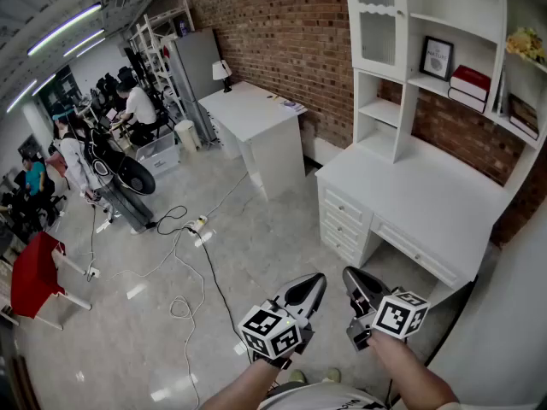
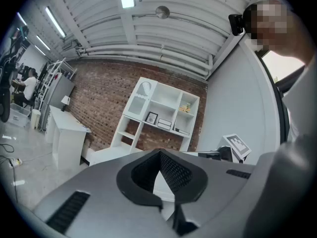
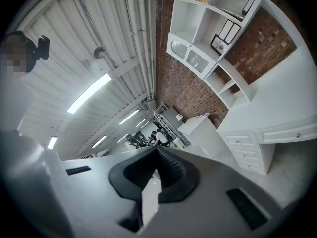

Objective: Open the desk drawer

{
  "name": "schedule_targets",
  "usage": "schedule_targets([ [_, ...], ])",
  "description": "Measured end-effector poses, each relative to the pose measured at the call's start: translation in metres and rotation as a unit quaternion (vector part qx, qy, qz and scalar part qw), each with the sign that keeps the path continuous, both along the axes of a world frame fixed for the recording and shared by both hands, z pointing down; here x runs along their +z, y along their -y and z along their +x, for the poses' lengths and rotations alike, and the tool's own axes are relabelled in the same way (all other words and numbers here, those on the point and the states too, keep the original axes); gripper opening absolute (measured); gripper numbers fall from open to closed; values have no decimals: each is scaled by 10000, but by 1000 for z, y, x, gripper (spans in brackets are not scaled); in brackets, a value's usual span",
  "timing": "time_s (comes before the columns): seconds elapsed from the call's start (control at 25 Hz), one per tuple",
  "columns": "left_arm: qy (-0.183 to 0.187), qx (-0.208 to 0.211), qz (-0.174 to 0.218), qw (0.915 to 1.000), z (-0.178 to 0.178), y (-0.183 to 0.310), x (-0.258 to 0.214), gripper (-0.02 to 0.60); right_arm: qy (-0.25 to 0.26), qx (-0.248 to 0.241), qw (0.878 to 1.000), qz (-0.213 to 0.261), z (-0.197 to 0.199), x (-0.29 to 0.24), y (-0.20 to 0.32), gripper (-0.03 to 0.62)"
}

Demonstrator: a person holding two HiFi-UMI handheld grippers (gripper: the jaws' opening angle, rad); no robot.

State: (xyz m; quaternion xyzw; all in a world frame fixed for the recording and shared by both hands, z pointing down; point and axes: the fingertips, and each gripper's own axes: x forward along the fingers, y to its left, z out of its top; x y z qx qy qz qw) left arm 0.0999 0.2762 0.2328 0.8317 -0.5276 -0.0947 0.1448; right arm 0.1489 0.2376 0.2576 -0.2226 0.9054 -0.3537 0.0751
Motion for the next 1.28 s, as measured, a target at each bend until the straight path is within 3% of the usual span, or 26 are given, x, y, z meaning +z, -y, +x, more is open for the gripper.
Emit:
schedule_targets([
  [0.36, 29, -65, -22, 10000, 12, 8, 3, 12, 95, -11, 9999, -58, 16, 5, 8, 17],
  [0.6, 92, -174, 5, 9998, 2, 19, 5, 12, 655, 78, 9968, -453, 25, 9, 27, 18],
  [0.76, 44, -232, -47, 9997, -3, 32, 11, 12, 638, 197, 9960, -591, 32, 21, 42, 18],
  [1.0, 1, -92, -46, 9999, -15, 60, 21, 12, 542, 290, 9947, -819, 16, 39, 70, 18],
  [1.28, 118, 235, -21, 9997, -47, 128, 46, 12, 388, 469, 9937, -940, -30, 59, 131, 18],
])
